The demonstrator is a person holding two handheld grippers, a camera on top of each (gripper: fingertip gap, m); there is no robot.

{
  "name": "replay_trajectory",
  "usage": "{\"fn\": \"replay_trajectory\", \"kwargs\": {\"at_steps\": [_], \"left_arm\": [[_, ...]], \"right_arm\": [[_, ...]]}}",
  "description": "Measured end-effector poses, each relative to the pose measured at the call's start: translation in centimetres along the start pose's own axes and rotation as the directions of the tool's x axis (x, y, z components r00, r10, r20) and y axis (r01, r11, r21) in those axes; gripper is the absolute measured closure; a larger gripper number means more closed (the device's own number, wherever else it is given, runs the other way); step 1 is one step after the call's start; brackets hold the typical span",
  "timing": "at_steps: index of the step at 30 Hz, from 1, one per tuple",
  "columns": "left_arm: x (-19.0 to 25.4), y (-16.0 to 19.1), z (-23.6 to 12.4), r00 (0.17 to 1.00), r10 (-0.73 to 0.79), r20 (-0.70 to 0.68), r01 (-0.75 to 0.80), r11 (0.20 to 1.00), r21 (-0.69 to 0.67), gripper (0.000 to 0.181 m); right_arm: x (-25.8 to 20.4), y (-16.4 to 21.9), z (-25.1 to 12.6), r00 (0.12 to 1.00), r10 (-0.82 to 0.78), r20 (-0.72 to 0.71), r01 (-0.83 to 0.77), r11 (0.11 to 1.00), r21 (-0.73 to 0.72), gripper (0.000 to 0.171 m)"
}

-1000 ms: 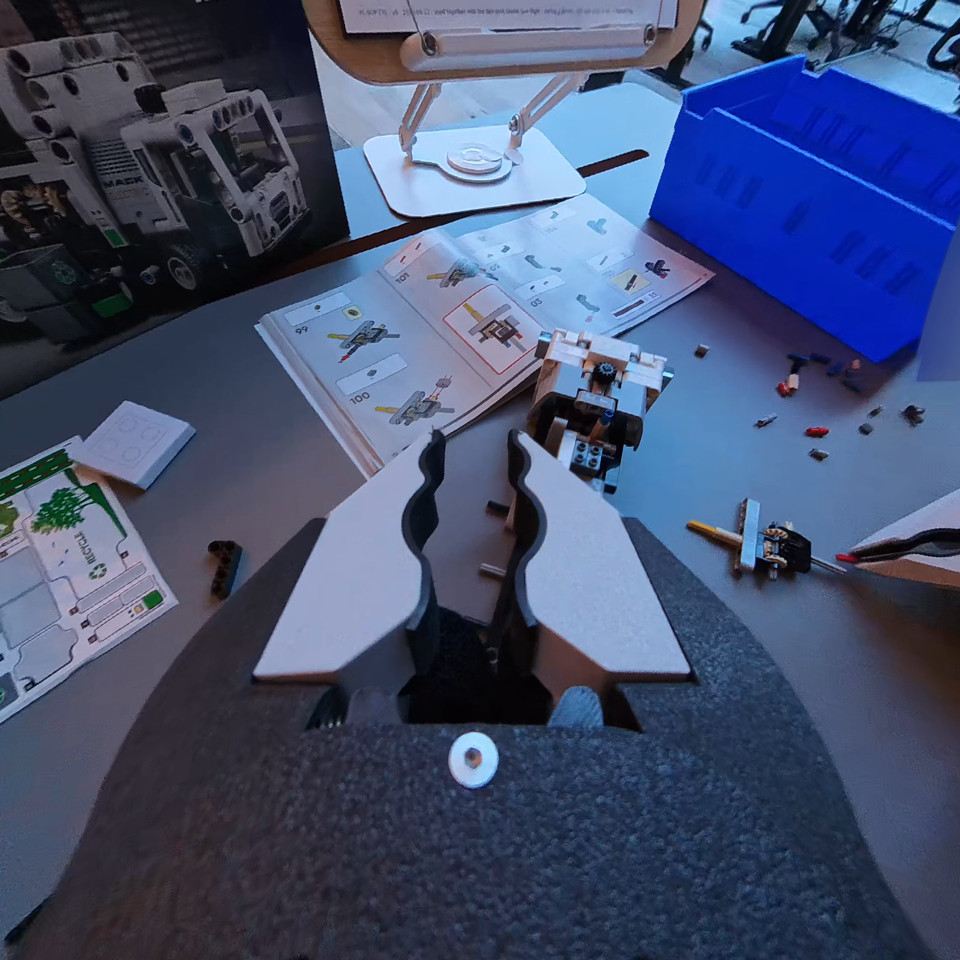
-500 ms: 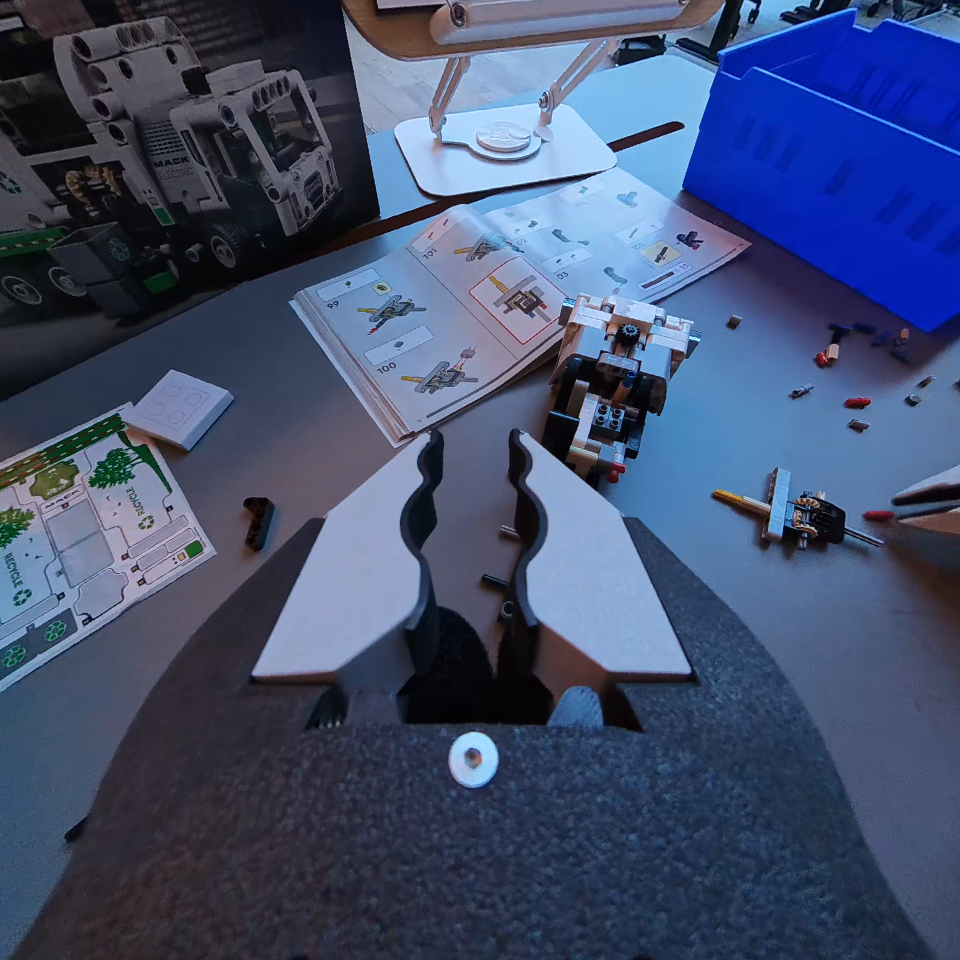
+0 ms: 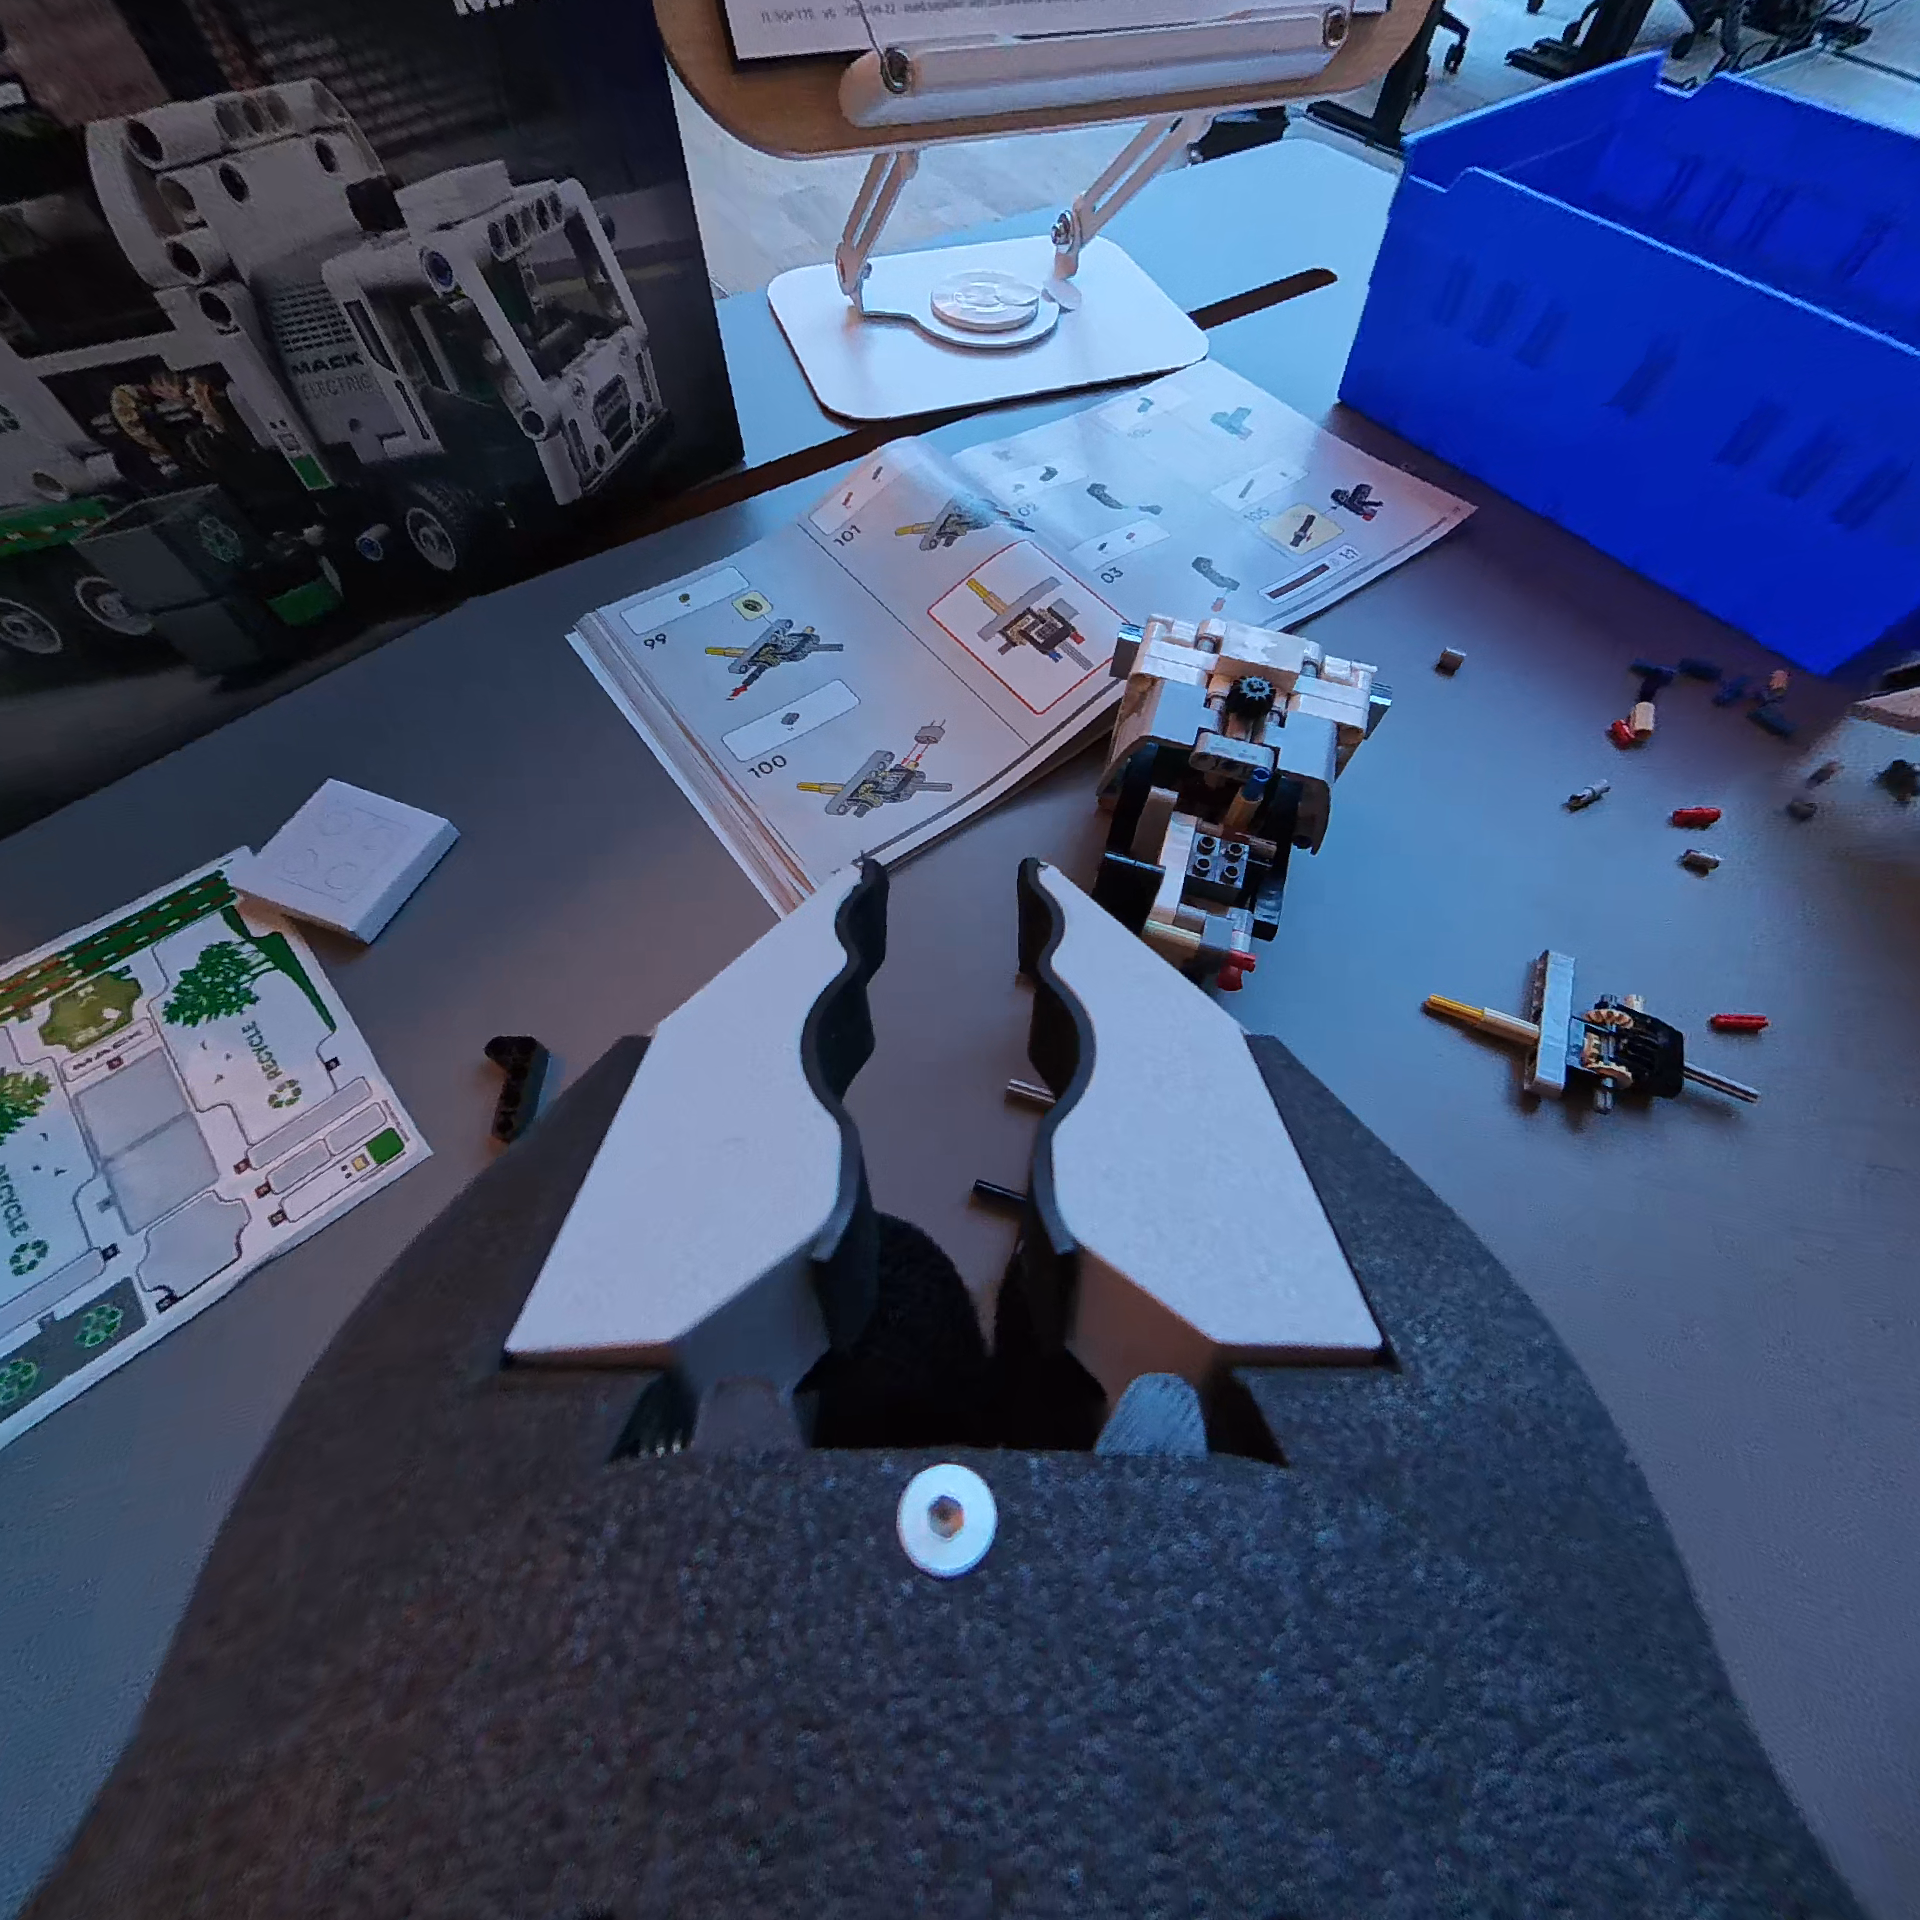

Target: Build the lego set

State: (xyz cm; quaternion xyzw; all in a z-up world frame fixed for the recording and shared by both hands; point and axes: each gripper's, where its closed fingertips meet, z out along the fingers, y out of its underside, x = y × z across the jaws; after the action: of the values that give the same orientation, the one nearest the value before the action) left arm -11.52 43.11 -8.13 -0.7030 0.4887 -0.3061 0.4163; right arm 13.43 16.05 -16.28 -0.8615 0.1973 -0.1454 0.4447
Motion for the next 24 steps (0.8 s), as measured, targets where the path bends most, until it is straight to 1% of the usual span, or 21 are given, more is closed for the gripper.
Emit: {"fn": "replay_trajectory", "kwargs": {"at_steps": [3, 8, 15, 20, 24], "left_arm": [[0.1, 0.3, 0.4, 0.998, -0.042, -0.036, 0.042, 0.999, -0.008, 0.159], [0.0, 0.6, 1.4, 0.992, -0.090, -0.086, 0.088, 0.996, -0.032, 0.159], [0.0, 0.4, 1.8, 0.996, -0.062, -0.064, 0.060, 0.998, -0.030, 0.158], [0.3, 1.0, 1.9, 0.995, -0.073, -0.063, 0.070, 0.996, -0.052, 0.159], [0.1, 1.2, 1.6, 0.998, -0.060, -0.028, 0.058, 0.997, -0.047, 0.159]], "right_arm": [[-0.6, 0.2, 0.6, 0.999, 0.029, 0.014, -0.029, 0.999, -0.025, 0.155], [-0.6, 0.9, 1.3, 1.000, -0.020, -0.014, 0.019, 0.997, -0.076, 0.156], [-0.5, 1.5, 2.0, 1.000, -0.028, -0.005, 0.027, 0.991, -0.131, 0.160], [-0.7, 1.5, 2.2, 1.000, -0.028, 0.012, 0.029, 0.991, -0.134, 0.163], [-0.7, 1.4, 2.3, 1.000, -0.016, 0.024, 0.019, 0.991, -0.136, 0.166]]}}
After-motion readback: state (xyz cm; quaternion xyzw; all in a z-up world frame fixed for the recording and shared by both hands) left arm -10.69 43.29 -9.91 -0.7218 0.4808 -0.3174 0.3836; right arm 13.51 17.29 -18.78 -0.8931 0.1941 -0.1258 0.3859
